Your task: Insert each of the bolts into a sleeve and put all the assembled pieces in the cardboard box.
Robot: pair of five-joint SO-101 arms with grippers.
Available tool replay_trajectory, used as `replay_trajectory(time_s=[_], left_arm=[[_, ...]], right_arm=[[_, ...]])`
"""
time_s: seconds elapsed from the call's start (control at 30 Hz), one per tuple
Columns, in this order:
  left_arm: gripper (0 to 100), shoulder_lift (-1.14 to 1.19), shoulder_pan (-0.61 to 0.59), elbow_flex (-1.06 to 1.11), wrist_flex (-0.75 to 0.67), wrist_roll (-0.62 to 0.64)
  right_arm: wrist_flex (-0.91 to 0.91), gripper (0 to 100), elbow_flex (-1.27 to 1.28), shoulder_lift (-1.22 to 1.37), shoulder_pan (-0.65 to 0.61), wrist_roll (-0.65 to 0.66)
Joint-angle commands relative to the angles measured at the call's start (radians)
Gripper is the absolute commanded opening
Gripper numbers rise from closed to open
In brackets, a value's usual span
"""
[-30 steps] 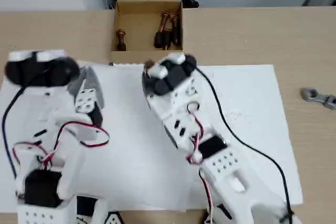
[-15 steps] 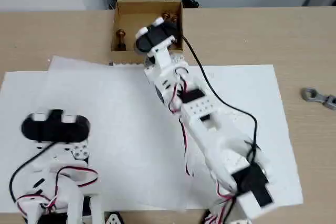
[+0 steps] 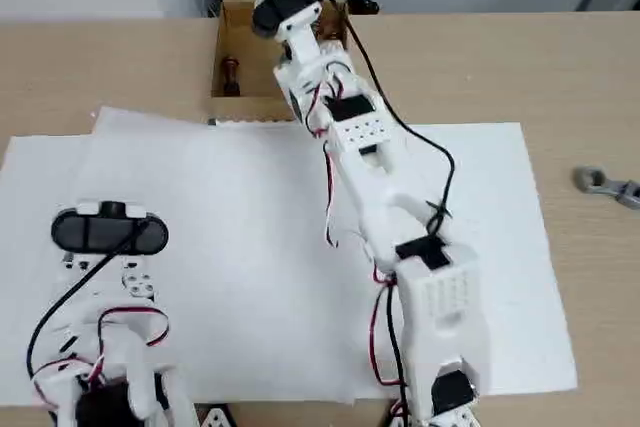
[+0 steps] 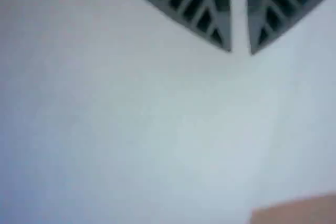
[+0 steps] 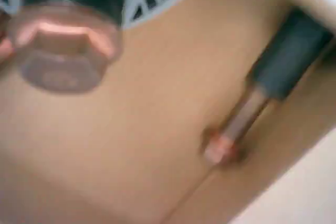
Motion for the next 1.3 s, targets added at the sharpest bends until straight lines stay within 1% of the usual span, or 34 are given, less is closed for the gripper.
replay_trajectory(time_s=[0.0, 0.17, 0.33, 0.47, 0.57, 0.63, 0.87, 0.93, 1.0, 1.27], left_arm=[[1, 0.003, -0.002, 0.05, -0.032, -0.015], [1, 0.003, -0.002, 0.061, -0.066, -0.009], [1, 0.003, -0.003, 0.068, -0.063, -0.009], [1, 0.006, -0.003, 0.068, -0.058, -0.012], [1, 0.006, -0.003, 0.068, -0.058, -0.014], [1, 0.006, -0.003, 0.068, -0.058, -0.014], [1, 0.003, -0.003, 0.096, -0.064, -0.014], [1, 0.003, -0.003, 0.096, -0.064, -0.009], [1, 0.003, -0.002, 0.096, -0.064, -0.009], [1, 0.003, -0.002, 0.096, -0.064, -0.008]], right_arm=[[0.001, 1.3, -0.256, 0.104, 0.005, 0.012], [0.001, 12.1, -0.423, 0.277, -0.002, 0.005], [0.001, 12.4, -0.489, 0.363, -0.004, 0.003], [0.001, 12.5, -0.496, 0.377, 0.004, 0.0], [0.002, 12.5, -0.496, 0.372, 0.021, -0.061], [0.024, 12.5, -0.497, 0.361, 0.025, -0.071], [0.397, 11.8, -0.572, 0.197, 0.022, -0.081], [0.47, 7.5, -0.592, 0.147, 0.038, -0.081], [0.536, 0.2, -0.601, 0.093, 0.05, -0.083], [0.871, 1.3, -0.6, -0.168, 0.081, -0.084]])
